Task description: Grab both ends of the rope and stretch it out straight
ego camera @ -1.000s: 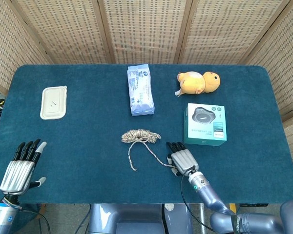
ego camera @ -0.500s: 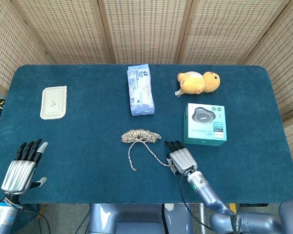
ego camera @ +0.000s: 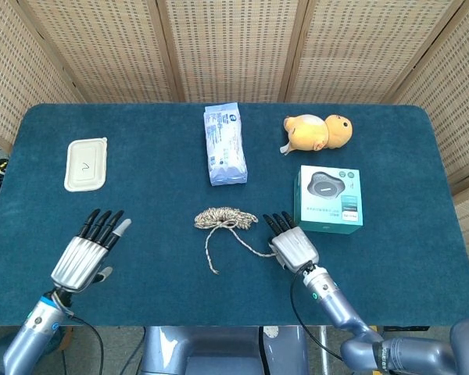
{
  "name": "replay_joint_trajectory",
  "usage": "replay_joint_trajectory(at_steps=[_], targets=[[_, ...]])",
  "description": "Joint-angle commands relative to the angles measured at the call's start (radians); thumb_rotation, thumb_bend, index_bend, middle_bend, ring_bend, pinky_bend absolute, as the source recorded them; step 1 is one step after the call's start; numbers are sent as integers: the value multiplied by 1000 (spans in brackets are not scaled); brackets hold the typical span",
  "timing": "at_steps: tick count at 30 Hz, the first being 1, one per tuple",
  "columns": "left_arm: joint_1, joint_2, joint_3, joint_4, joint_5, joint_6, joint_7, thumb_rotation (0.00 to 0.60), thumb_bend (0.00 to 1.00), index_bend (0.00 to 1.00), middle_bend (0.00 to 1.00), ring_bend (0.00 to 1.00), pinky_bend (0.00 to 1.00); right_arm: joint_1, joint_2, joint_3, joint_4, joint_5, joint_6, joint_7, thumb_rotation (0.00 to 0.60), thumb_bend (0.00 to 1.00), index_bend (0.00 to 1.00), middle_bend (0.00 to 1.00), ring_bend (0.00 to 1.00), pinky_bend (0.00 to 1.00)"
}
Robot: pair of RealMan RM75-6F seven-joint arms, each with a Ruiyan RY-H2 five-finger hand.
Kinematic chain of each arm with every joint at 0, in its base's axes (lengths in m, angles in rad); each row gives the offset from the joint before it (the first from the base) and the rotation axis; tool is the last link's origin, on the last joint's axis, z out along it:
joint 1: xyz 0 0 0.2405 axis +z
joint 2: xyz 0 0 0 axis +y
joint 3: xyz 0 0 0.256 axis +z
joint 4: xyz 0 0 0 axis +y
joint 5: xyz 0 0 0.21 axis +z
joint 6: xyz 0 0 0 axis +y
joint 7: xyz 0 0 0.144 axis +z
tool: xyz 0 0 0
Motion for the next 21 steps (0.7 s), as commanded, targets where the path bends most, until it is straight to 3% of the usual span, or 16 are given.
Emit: replay_joint_trajectory(at_steps=[1,11,21], targets=[[-112,-88,-20,127,97,-60,-110,600,40,344,0,0,0,-1,0,3,7,-4,0,5,600,461,630,0,0,0],[-267,-287,-52,313,89,-186,-149,600,206,443,0,0,0,3,-2,8,42,-15,-20,14,600,460,631,0,0,0],[-351,-353,-55,306,35,-307,-55,600,299,476,0,0,0,15,-4,15,39,-23,-44,18,600,461,632,0,0,0]])
